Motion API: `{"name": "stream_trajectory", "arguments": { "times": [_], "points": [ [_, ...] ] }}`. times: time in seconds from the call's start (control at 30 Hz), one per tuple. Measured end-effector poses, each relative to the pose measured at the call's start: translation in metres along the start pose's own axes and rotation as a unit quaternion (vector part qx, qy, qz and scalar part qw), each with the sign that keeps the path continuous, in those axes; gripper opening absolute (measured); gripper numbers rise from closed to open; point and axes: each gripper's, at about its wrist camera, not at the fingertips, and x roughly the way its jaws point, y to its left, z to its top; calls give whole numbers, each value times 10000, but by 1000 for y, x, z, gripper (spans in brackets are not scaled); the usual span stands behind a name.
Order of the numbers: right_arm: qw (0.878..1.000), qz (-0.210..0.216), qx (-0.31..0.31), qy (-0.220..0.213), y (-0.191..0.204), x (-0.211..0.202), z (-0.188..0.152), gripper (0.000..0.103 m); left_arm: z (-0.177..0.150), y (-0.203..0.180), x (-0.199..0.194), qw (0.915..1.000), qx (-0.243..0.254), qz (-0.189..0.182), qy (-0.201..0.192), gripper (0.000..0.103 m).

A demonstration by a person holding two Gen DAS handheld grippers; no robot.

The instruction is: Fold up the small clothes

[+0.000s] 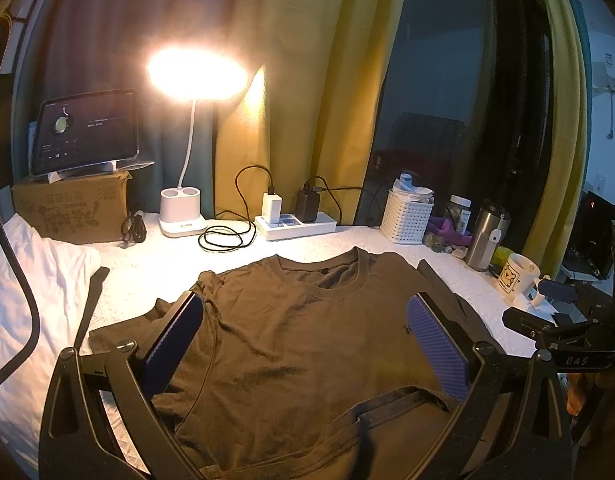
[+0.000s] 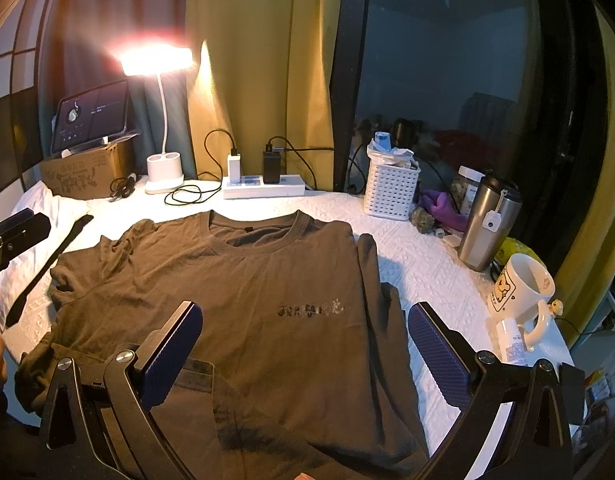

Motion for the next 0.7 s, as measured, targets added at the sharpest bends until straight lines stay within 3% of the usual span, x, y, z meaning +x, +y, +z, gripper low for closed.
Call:
{"name": "stream_trajectory", "arguments": {
  "times": [0.33,0.7],
  "points": [
    [9999,41,76,118,-14,21,0,103,10,-4,22,9998,65,39,184,101],
    [9994,-17,256,224,-51,53,4,103,15,-18,68,9978,-6,155,638,101]
  ]
}}
